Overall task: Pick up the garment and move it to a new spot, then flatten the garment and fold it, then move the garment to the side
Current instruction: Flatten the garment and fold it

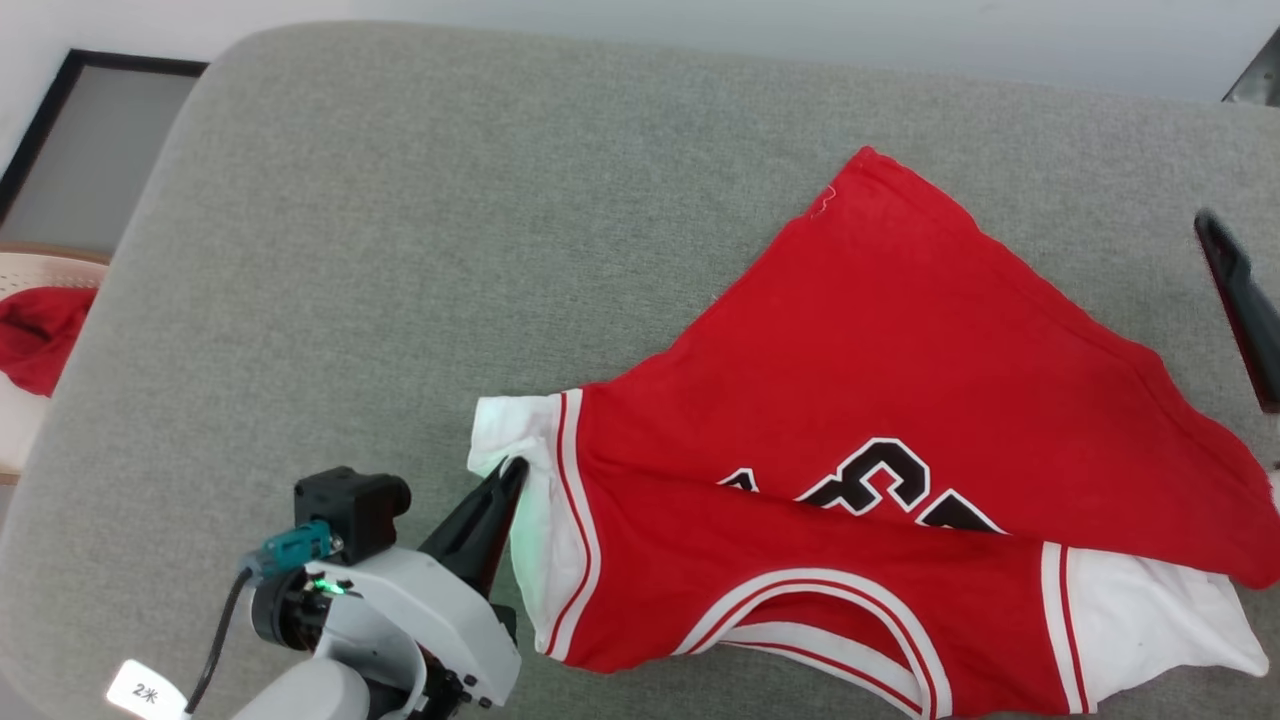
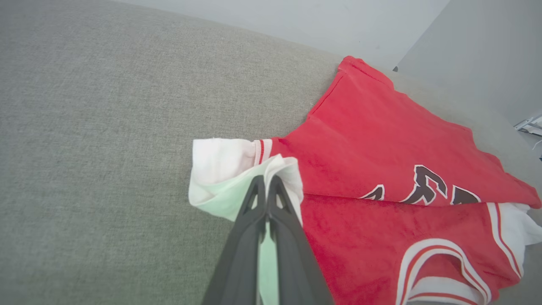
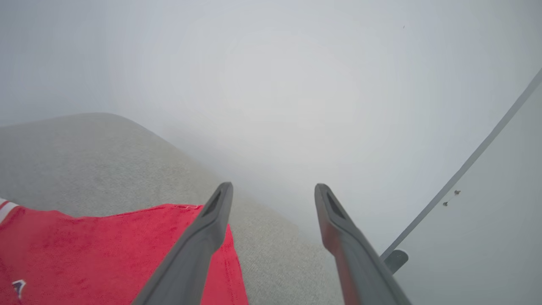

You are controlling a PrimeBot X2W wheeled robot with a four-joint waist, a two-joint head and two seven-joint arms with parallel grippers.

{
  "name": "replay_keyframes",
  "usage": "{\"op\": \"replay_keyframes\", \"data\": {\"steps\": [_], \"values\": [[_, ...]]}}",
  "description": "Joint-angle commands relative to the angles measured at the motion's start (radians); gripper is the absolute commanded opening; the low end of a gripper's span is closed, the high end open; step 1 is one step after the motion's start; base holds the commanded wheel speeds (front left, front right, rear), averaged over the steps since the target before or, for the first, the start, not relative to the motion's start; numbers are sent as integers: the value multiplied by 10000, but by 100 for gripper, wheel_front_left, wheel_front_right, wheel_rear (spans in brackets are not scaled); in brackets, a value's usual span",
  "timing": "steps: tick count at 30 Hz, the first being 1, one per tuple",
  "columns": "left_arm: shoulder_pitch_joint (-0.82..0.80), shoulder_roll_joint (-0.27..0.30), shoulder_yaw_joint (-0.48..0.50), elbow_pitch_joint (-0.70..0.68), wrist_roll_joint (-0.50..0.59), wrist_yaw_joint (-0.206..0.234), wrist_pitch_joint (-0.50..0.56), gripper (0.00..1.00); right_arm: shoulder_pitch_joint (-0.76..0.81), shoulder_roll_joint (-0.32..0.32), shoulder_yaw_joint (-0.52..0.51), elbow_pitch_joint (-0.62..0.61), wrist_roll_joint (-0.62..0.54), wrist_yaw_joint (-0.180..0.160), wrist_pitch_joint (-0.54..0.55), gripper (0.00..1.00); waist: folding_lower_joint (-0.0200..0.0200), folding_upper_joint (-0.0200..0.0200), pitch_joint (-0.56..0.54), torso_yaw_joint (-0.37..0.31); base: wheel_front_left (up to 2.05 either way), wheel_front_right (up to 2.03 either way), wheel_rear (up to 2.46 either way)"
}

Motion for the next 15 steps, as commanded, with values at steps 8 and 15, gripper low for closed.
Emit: {"op": "replay_keyframes", "data": {"steps": [8, 15], "values": [[168, -66, -133, -17, -56, -4, 54, 0, -1075, 555, 930, 1580, -1144, -11, -2417, 100, 0, 0, -265, 311, 0, 0, 0], [-110, -398, -470, 132, 10, -241, 164, 0, -3151, 516, 2213, 3738, 319, -5, -689, 100, 0, 0, -158, 982, 0, 0, 0]]}}
